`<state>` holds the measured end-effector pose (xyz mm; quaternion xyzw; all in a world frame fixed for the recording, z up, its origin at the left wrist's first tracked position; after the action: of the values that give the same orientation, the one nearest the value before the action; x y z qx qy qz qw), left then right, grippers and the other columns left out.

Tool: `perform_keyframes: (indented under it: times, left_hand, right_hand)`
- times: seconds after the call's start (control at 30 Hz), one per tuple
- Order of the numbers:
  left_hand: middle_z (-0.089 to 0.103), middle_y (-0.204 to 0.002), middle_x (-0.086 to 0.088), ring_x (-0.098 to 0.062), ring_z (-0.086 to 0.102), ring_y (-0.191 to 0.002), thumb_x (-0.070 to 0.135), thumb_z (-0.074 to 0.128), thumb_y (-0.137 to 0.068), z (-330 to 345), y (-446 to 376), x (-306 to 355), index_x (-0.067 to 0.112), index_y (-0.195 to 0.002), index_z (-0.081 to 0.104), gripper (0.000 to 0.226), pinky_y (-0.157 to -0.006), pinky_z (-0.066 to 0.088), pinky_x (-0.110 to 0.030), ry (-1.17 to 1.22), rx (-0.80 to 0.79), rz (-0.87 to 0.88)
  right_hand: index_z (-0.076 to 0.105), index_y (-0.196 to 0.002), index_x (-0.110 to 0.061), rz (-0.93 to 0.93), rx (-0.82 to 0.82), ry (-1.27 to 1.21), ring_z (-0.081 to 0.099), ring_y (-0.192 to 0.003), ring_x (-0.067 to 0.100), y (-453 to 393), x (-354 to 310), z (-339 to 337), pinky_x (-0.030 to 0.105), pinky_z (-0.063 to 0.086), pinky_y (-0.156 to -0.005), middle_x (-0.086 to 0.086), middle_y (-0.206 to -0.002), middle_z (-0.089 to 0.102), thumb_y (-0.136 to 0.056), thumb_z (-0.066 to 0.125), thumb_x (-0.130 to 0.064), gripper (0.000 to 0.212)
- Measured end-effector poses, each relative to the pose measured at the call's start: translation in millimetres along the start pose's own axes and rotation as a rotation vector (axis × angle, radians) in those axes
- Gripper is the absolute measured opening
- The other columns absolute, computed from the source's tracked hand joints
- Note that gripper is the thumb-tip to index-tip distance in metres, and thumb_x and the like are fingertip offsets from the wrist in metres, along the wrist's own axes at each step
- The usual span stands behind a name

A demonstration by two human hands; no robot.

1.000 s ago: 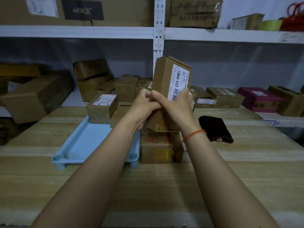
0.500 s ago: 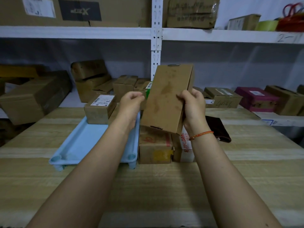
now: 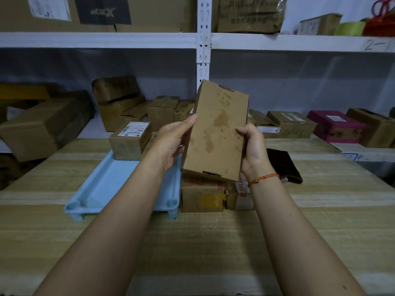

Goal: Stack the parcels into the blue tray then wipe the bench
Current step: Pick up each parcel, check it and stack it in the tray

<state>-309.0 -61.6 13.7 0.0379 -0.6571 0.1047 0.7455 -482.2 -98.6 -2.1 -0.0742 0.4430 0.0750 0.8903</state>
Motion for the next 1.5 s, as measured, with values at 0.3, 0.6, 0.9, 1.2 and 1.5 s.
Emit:
perform_keyframes:
  times: [0.3, 0.6, 0.9, 1.2, 1.5]
  left_hand:
    - [0.072, -0.081, -0.003, -0.018, 0.064, -0.076, 0.034, 0.071, -0.084, 4, 6, 7, 0.016, -0.084, 0.070, 0.018, -0.079, 0.051, -0.037, 0.039, -0.039, 0.034]
    - [0.072, -0.074, -0.002, -0.013, 0.065, -0.064, 0.024, 0.069, -0.088, 1, 4, 7, 0.016, -0.083, 0.071, 0.009, -0.069, 0.050, -0.034, 0.073, 0.005, 0.003]
    - [0.071, -0.080, -0.002, -0.012, 0.065, -0.066, 0.016, 0.064, -0.091, 0, 6, 13, 0.017, -0.090, 0.068, 0.004, -0.063, 0.052, -0.027, 0.146, 0.052, 0.022]
    - [0.073, -0.077, 0.000, -0.008, 0.066, -0.061, 0.013, 0.054, -0.096, 5, 9, 18, 0.017, -0.098, 0.069, 0.016, -0.050, 0.051, -0.020, 0.273, 0.028, 0.051]
    - [0.066, -0.097, -0.001, -0.016, 0.061, -0.090, 0.051, 0.057, -0.089, 14, 17, 24, 0.024, -0.093, 0.072, 0.031, -0.075, 0.053, -0.034, 0.212, -0.036, 0.035]
  right_hand:
    - [0.067, -0.090, -0.009, 0.075, 0.029, 0.021, 0.064, -0.074, 0.023, -4, 7, -2, 0.041, 0.052, -0.083, 0.007, -0.081, 0.068, -0.088, 0.041, -0.014, 0.027]
    - [0.064, -0.094, -0.010, 0.109, 0.085, 0.048, 0.064, -0.075, 0.023, -2, 11, -4, 0.041, 0.054, -0.079, 0.004, -0.076, 0.068, -0.088, 0.044, -0.016, 0.022]
    - [0.063, -0.102, -0.012, 0.153, 0.091, 0.101, 0.066, -0.079, 0.025, 1, 6, 0, 0.039, 0.055, -0.072, 0.007, -0.085, 0.068, -0.094, 0.046, -0.023, 0.022]
    - [0.060, -0.114, -0.013, 0.189, 0.160, 0.048, 0.066, -0.069, 0.025, 0, 3, 1, 0.034, 0.057, -0.058, 0.008, -0.086, 0.069, -0.098, 0.044, -0.025, 0.025]
    - [0.058, -0.115, -0.011, 0.186, 0.234, -0.048, 0.067, -0.075, 0.027, -3, 3, -1, 0.042, 0.059, -0.063, 0.010, -0.093, 0.069, -0.098, 0.047, -0.021, 0.022]
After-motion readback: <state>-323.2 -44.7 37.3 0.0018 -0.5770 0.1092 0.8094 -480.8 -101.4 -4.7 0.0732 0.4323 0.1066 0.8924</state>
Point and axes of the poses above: each hand's wrist, its own y-axis away from the middle knuckle, its own z-axis out of the palm, x = y × z, the point moved 5 cm from there along -y, towards the middle knuckle
